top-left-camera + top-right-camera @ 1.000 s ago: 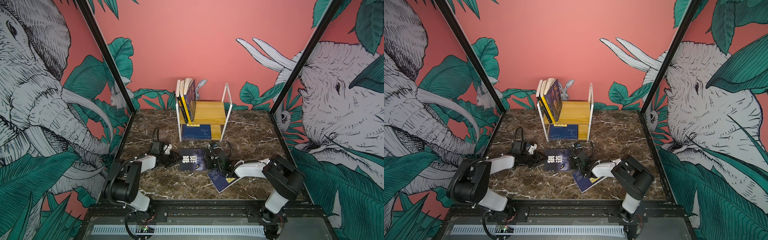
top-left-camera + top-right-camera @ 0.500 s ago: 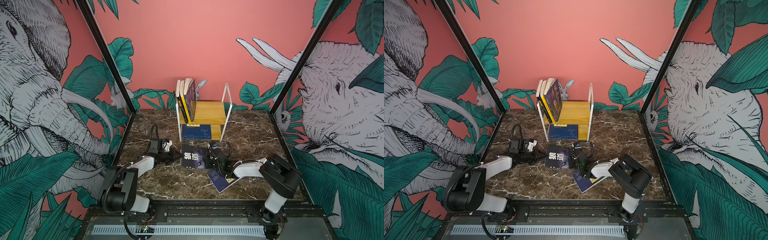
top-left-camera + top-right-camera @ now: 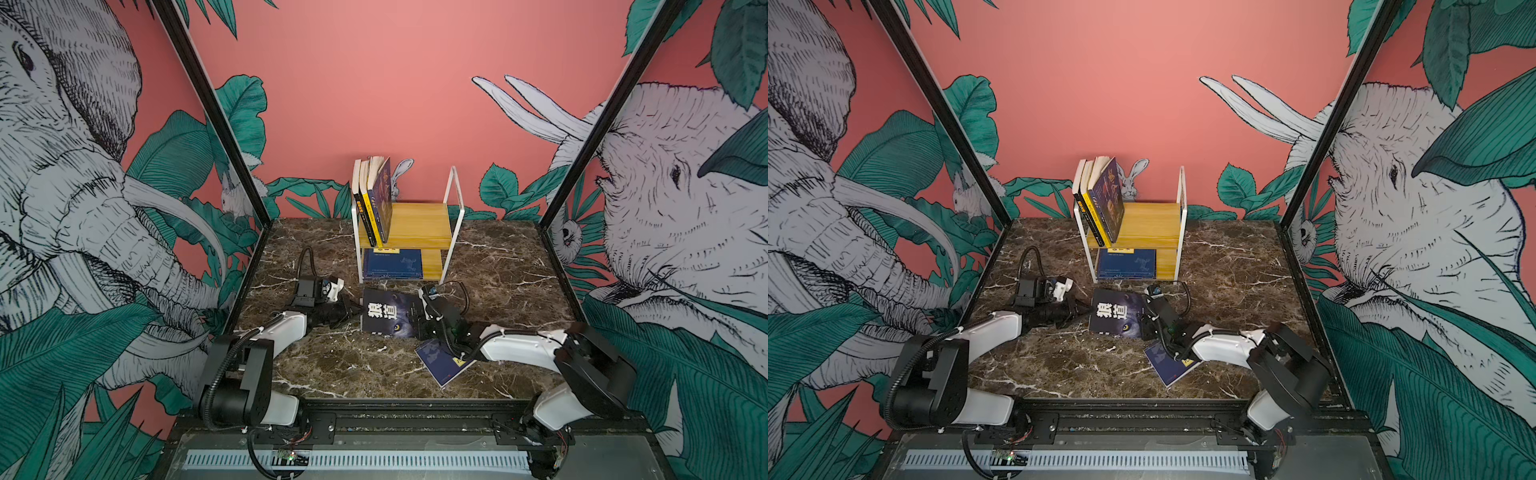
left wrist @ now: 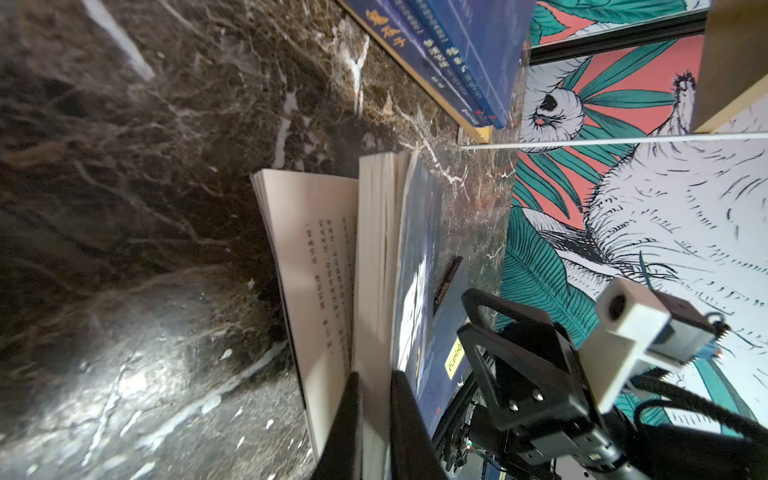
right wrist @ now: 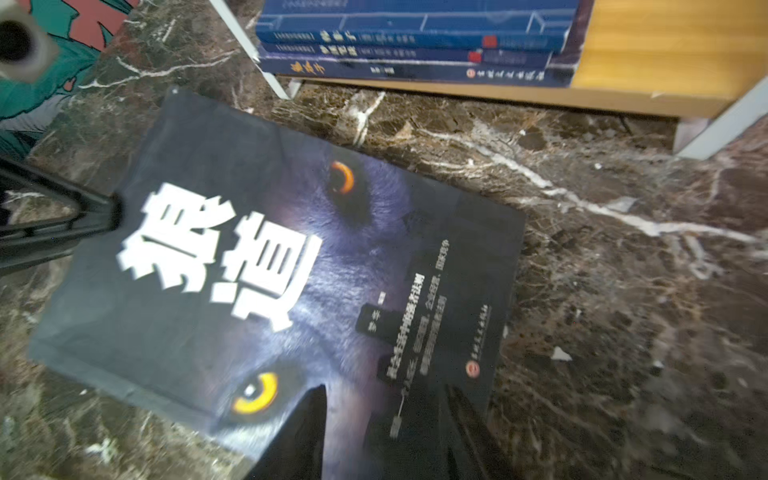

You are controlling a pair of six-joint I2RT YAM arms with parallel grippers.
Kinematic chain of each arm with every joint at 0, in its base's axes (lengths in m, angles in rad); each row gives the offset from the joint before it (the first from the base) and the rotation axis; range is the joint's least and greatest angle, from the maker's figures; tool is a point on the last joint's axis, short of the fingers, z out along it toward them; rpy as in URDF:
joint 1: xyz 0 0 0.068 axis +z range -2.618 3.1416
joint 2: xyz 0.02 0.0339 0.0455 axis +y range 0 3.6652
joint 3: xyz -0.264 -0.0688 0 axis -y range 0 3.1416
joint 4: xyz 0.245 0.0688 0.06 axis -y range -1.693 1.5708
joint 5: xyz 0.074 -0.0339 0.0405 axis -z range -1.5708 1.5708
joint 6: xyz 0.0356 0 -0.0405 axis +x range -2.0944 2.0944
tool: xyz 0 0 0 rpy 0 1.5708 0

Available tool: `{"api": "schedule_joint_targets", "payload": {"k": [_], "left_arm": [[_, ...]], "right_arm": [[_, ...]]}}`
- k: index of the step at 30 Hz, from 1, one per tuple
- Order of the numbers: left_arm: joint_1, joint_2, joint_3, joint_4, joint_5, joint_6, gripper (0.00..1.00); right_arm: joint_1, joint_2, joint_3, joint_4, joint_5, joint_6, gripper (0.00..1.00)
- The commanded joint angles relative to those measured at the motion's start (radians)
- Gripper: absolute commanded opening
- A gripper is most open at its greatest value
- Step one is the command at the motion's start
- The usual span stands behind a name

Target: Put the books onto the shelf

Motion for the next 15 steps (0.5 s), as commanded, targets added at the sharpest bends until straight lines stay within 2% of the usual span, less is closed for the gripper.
{"api": "schedule_joint_targets", "payload": {"k": [1, 6, 10, 15], "left_arm": [[0.007, -0.042, 0.021, 0.028, 0.047, -0.019, 0.00], [0.007, -0.035, 0.022, 0.037, 0.060, -0.033, 0.00], [0.008, -0.029, 0.031, 0.022, 0.066, -0.032, 0.00], [0.007, -0.022, 0.035, 0.006, 0.054, -0.010, 0.00]], "right_arm": [[0.049, -0.083, -0.022, -0.066, 0.123, -0.082, 0.49], [0.176, -0.085, -0.048, -0.022, 0.291, -0.252, 0.59], [0.256, 0.004, -0.049, 0.067, 0.370, -0.378, 0.66], [0.352, 0.177, 0.009, 0.174, 0.539, -0.606, 0.71]]}}
